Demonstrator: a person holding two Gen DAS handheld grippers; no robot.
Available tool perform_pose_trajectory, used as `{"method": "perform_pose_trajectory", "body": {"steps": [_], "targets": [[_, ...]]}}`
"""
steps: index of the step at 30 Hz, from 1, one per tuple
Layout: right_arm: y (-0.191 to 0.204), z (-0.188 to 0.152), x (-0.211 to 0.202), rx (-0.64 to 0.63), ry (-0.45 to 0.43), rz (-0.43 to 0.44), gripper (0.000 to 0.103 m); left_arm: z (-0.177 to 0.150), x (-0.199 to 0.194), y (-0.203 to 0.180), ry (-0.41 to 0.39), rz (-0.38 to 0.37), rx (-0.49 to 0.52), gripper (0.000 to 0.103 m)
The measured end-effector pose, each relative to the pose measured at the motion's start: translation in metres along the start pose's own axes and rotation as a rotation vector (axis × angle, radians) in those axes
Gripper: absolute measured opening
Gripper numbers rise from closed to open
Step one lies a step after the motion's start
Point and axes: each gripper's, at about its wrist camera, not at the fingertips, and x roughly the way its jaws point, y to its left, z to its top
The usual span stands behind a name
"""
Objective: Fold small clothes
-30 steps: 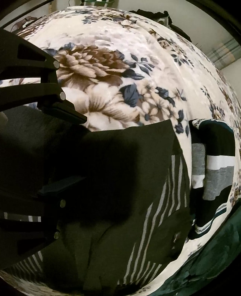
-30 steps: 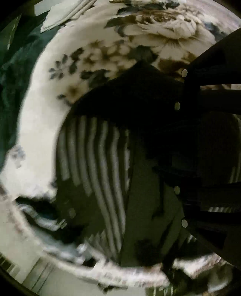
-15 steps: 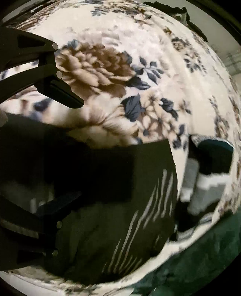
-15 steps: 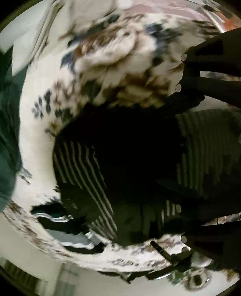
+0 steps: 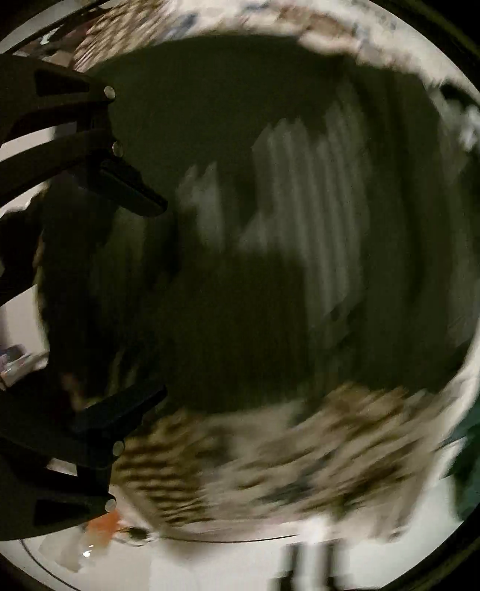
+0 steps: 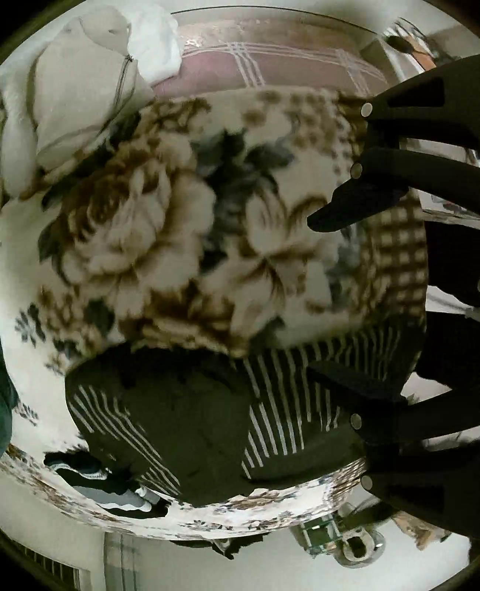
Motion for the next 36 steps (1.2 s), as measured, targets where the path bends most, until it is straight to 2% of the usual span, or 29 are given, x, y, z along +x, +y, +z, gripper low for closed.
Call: {"method": "perform_pose_trajectory", "body": {"steps": [2,4,7,9,11,14,16,19,22,25,27,28,29,30,31,32,36], "targets": [[-0.016,0.013,0.002,-0.021,0.005,0.004,0.074,-0.018,0.033,-0.039,0.053,-0.004,0.014,0.091],[-0.024,0.026,0.004,-0.035,0.000,0.006,0.074,-0.025,0.064,-0.064,0.107,0.034,0.035,0.090],[-0.034,0.041,0.011,-0.052,0.011,0.021,0.074,-0.033,0.097,-0.080,0.127,0.076,0.027,0.064],[-0.036,0.049,0.016,-0.060,0.022,0.019,0.074,-0.041,0.096,-0.098,0.105,0.037,0.033,0.064],[-0.036,0.051,0.017,-0.069,0.025,0.024,0.074,-0.051,0.084,-0.125,0.097,-0.019,0.100,0.064],[-0.033,0.057,0.017,-0.086,0.028,0.027,0.074,-0.060,0.064,-0.144,0.081,-0.018,0.145,0.064],[-0.029,0.061,0.018,-0.091,0.030,0.037,0.074,-0.057,0.055,-0.134,0.066,-0.020,0.091,0.064],[-0.018,0.070,0.021,-0.118,0.031,0.046,0.074,-0.052,0.047,-0.111,0.037,0.033,0.002,0.064],[-0.006,0.086,0.027,-0.126,0.022,0.076,0.074,-0.044,0.066,-0.086,0.048,0.090,-0.053,0.065],[0.010,0.119,0.033,-0.122,-0.022,0.129,0.074,-0.033,0.100,-0.077,0.087,0.127,-0.057,0.064],[0.022,0.147,0.040,-0.110,-0.040,0.175,0.074,-0.030,0.107,-0.078,0.057,0.143,-0.042,0.063],[0.029,0.163,0.046,-0.099,-0.041,0.208,0.074,-0.029,0.106,-0.079,0.037,0.151,-0.031,0.055],[0.035,0.177,0.052,-0.091,-0.039,0.235,0.074,-0.031,0.103,-0.080,0.014,0.153,-0.021,0.040],[0.045,0.196,0.061,-0.087,-0.033,0.262,0.074,-0.033,0.101,-0.081,-0.007,0.152,-0.015,0.031],[0.052,0.207,0.067,-0.086,-0.028,0.270,0.074,-0.034,0.097,-0.081,-0.025,0.149,-0.012,0.016],[0.060,0.222,0.076,-0.080,-0.020,0.270,0.074,-0.036,0.092,-0.078,-0.045,0.144,-0.013,0.009],[0.088,0.259,0.116,-0.076,0.037,0.226,0.073,-0.039,0.071,-0.069,-0.090,0.102,-0.062,0.006]]}}
